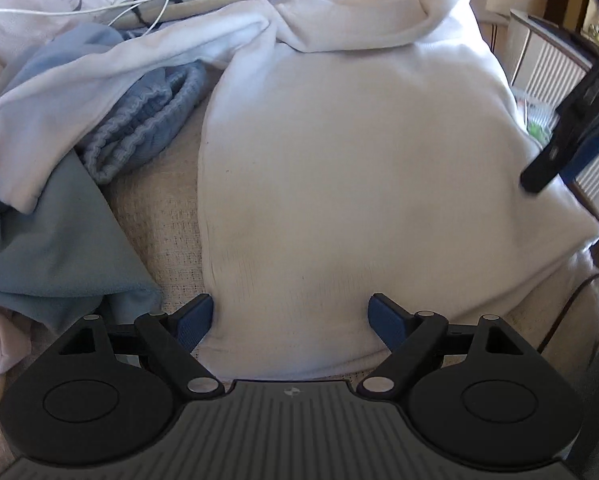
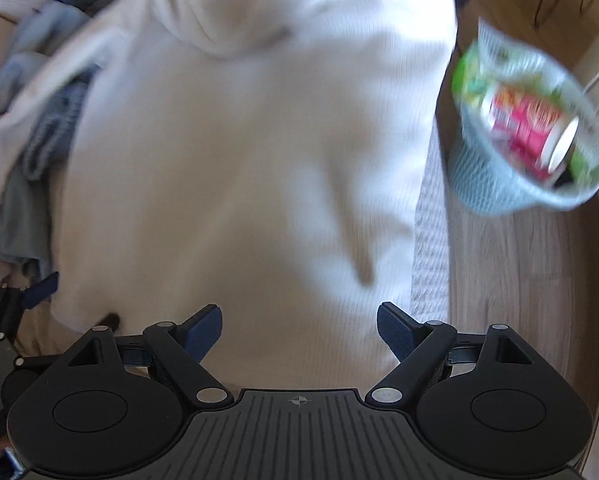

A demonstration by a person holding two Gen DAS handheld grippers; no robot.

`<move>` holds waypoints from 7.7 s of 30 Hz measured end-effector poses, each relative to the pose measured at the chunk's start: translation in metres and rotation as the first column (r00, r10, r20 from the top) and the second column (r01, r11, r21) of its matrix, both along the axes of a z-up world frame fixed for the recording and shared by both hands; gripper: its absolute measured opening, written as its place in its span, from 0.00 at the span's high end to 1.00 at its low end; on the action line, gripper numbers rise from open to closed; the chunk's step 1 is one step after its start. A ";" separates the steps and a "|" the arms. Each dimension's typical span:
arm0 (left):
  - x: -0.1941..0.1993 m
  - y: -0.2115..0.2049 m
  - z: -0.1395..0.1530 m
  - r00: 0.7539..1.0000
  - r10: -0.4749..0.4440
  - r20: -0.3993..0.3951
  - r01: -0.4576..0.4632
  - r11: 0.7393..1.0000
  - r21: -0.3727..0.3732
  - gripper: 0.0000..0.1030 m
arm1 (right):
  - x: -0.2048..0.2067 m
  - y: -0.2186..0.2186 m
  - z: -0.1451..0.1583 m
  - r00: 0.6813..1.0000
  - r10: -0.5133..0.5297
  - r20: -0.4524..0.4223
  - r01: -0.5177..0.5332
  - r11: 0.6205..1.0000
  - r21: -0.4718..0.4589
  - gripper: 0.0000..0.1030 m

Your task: Fold clothes

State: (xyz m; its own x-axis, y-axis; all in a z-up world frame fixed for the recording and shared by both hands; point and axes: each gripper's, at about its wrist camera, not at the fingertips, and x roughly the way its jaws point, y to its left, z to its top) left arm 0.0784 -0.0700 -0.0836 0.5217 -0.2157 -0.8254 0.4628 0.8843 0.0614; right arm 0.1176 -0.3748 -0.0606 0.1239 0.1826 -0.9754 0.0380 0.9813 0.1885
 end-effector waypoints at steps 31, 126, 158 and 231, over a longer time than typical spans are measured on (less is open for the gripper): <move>-0.054 0.015 0.025 0.943 -0.321 -0.083 0.331 0.899 0.286 0.84 | -0.050 0.071 0.030 0.948 0.316 0.020 -0.317 0.947 0.047 0.95; 0.268 -0.010 0.056 0.962 0.013 0.273 -0.042 0.994 0.100 0.44 | 0.244 0.036 0.026 0.716 0.388 0.580 -0.345 0.919 -0.188 0.93; 0.327 -0.059 0.054 0.978 -0.165 0.129 0.172 0.984 -0.043 0.75 | 0.258 0.037 0.037 0.773 0.454 0.444 -0.495 0.868 -0.026 0.65; -0.034 0.035 0.058 0.992 0.126 -0.024 -0.128 0.987 -0.100 0.24 | -0.013 0.099 0.034 0.920 0.262 0.293 -0.274 0.962 0.001 0.21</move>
State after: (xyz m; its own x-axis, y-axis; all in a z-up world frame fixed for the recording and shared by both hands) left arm 0.0449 -0.0354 -0.0253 0.5360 -0.2317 -0.8118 0.3467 0.9372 -0.0385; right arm 0.1049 -0.2755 -0.0267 0.3385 0.2876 -0.8959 -0.2872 0.9383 0.1927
